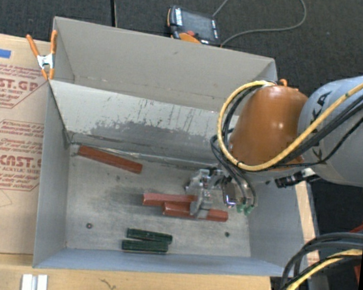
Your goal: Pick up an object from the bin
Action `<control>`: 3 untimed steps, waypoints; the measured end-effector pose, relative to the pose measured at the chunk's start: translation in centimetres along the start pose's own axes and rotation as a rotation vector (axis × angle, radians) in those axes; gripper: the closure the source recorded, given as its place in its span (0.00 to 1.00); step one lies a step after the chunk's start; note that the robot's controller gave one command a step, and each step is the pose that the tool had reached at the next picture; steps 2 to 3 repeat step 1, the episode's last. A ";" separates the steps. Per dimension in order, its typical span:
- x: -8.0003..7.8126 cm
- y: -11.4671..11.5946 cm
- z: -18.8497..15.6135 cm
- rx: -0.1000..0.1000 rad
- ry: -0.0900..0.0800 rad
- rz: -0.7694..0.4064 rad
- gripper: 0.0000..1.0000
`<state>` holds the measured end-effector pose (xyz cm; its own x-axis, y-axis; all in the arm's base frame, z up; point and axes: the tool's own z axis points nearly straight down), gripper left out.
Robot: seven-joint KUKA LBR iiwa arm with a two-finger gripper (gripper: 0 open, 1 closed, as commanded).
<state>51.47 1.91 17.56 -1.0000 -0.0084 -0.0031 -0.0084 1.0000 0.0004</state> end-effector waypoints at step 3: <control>-0.1 0.0 -1.3 0.000 0.000 0.000 1.00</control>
Offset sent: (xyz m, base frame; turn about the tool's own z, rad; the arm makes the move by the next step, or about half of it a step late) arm 0.0000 0.0000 0.0127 0.0000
